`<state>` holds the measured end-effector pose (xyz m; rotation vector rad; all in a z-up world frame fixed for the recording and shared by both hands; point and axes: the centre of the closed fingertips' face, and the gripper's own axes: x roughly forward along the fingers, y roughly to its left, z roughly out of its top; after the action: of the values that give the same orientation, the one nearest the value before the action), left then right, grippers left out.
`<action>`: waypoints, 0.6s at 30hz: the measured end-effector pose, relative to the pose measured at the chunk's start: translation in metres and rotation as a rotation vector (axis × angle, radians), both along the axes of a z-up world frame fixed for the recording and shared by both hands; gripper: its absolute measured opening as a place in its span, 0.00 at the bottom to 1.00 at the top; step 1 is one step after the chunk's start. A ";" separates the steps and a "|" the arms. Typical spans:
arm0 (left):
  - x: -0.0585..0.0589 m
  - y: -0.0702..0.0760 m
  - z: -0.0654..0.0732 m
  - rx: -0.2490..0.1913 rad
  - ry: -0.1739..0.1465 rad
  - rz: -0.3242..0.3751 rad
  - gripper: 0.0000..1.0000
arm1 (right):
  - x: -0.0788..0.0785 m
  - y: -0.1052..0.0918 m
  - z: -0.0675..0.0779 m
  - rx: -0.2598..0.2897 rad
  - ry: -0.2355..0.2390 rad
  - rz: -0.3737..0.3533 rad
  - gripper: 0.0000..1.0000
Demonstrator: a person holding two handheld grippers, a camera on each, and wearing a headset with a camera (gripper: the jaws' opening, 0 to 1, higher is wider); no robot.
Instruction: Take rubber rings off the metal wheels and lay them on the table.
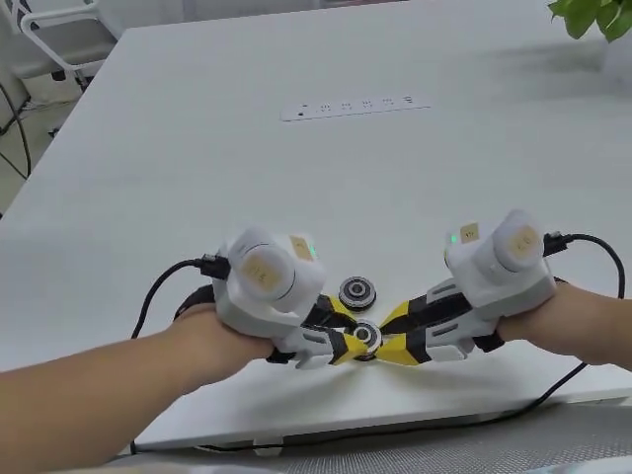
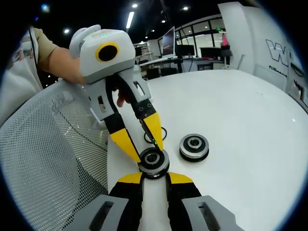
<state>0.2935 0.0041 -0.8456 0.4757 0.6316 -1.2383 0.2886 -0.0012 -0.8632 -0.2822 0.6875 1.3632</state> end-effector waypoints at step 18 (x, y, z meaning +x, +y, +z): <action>0.002 -0.002 -0.002 0.000 -0.022 0.028 0.14 | 0.000 -0.002 -0.001 0.002 0.029 -0.027 0.07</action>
<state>0.2954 0.0020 -0.8474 0.4789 0.6177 -1.2051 0.2886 -0.0035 -0.8642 -0.2511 0.7113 1.3442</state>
